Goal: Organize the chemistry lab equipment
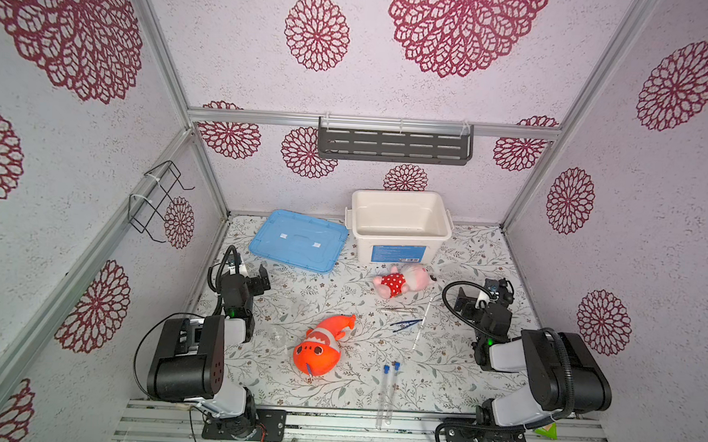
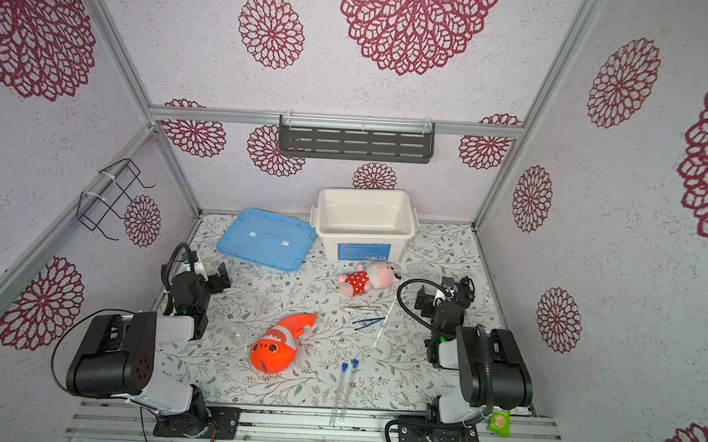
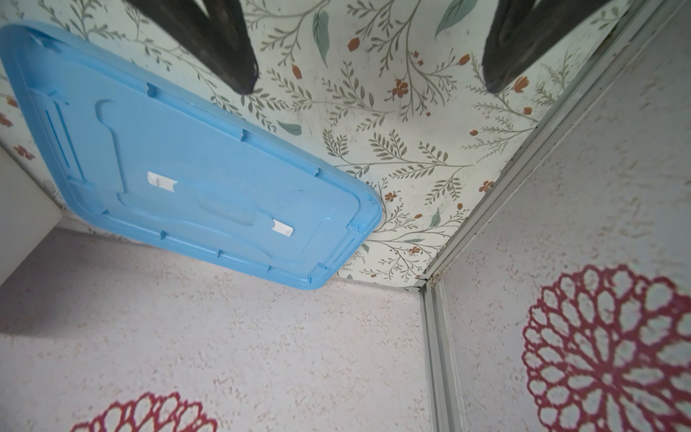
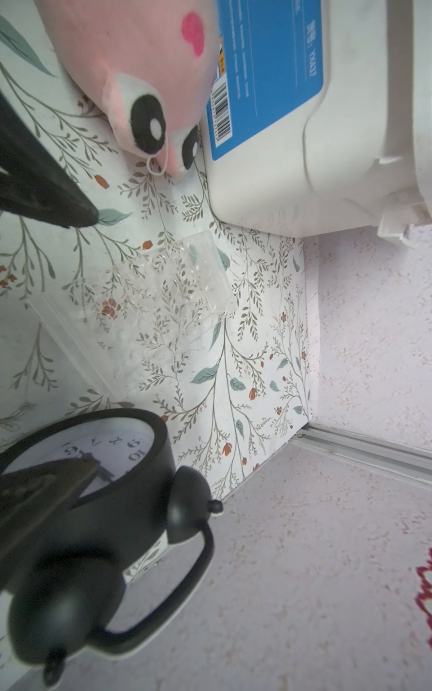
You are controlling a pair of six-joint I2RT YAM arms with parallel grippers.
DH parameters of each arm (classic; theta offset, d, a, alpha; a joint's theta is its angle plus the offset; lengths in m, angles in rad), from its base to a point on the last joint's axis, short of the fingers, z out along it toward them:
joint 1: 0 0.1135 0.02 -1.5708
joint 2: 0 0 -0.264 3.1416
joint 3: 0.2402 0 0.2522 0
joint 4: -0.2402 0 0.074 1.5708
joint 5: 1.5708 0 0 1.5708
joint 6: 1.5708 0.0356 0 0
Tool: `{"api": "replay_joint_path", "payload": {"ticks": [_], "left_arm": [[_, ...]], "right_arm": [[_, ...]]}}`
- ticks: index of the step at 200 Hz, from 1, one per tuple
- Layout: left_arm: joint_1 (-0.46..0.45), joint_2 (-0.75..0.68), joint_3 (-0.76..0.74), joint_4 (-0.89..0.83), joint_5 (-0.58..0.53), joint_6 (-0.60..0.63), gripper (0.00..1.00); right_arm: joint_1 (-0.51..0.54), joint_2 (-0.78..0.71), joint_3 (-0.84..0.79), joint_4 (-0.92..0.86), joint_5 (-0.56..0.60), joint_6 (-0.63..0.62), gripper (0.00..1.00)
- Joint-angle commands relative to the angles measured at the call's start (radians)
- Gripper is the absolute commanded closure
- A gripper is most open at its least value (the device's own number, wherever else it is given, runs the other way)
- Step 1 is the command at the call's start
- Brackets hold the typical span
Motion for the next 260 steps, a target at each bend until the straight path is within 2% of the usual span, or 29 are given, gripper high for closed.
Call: {"api": "replay_joint_path", "payload": {"ticks": [1,23,32,57,74,85,106,133,150,166,177,187,213,241,260], "left_arm": [[-0.060,-0.165,0.060,-0.242,-0.017,0.036,0.03],[-0.060,-0.330,0.059,-0.376,-0.005,-0.005,0.03],[-0.060,-0.420,0.071,-0.466,-0.018,-0.036,0.03],[-0.056,-0.652,0.118,-0.693,-0.086,-0.137,0.03],[-0.043,-0.755,0.171,-0.855,-0.169,-0.291,0.03],[-0.022,-0.786,0.227,-0.997,-0.165,-0.369,0.02],[-0.009,-0.786,0.297,-1.130,-0.082,-0.345,0.03],[-0.028,-0.741,0.363,-1.207,0.033,-0.308,0.03],[-0.034,-0.682,0.415,-1.256,0.093,-0.290,0.03],[-0.046,-0.613,0.456,-1.289,0.143,-0.261,0.02],[-0.065,-0.568,0.487,-1.312,0.158,-0.248,0.03],[-0.100,-0.539,0.513,-1.330,0.157,-0.233,0.03],[-0.220,-0.517,0.556,-1.364,0.151,-0.209,0.03],[-0.333,-0.517,0.555,-1.386,0.196,-0.265,0.03],[-0.449,-0.509,0.558,-1.391,0.201,-0.289,0.03]], "right_arm": [[0.003,-0.155,0.086,-0.217,0.042,0.051,0.01],[0.003,-0.314,0.178,-0.541,0.173,0.221,0.01],[0.001,-0.364,0.206,-0.632,0.184,0.280,0.01],[-0.004,-0.482,0.322,-0.946,0.032,0.342,0.01],[-0.007,-0.542,0.353,-1.081,-0.058,0.437,0.01],[-0.007,-0.564,0.373,-1.166,-0.082,0.473,0.01],[-0.007,-0.586,0.416,-1.325,-0.122,0.486,0.01],[-0.009,-0.575,0.496,-1.606,0.004,0.576,0.01],[-0.016,-0.553,0.578,-1.721,-0.021,0.476,0.01],[-0.016,-0.538,0.647,-1.846,0.033,0.489,0.01],[-0.016,-0.544,0.657,-1.891,0.019,0.451,0.01],[-0.017,-0.558,0.647,-1.910,-0.011,0.430,0.01],[-0.018,-0.554,0.639,-1.943,-0.091,0.487,0.01],[-0.016,-0.519,0.640,-1.964,-0.142,0.554,0.01],[-0.016,-0.511,0.648,-1.984,-0.140,0.598,0.01]]}}
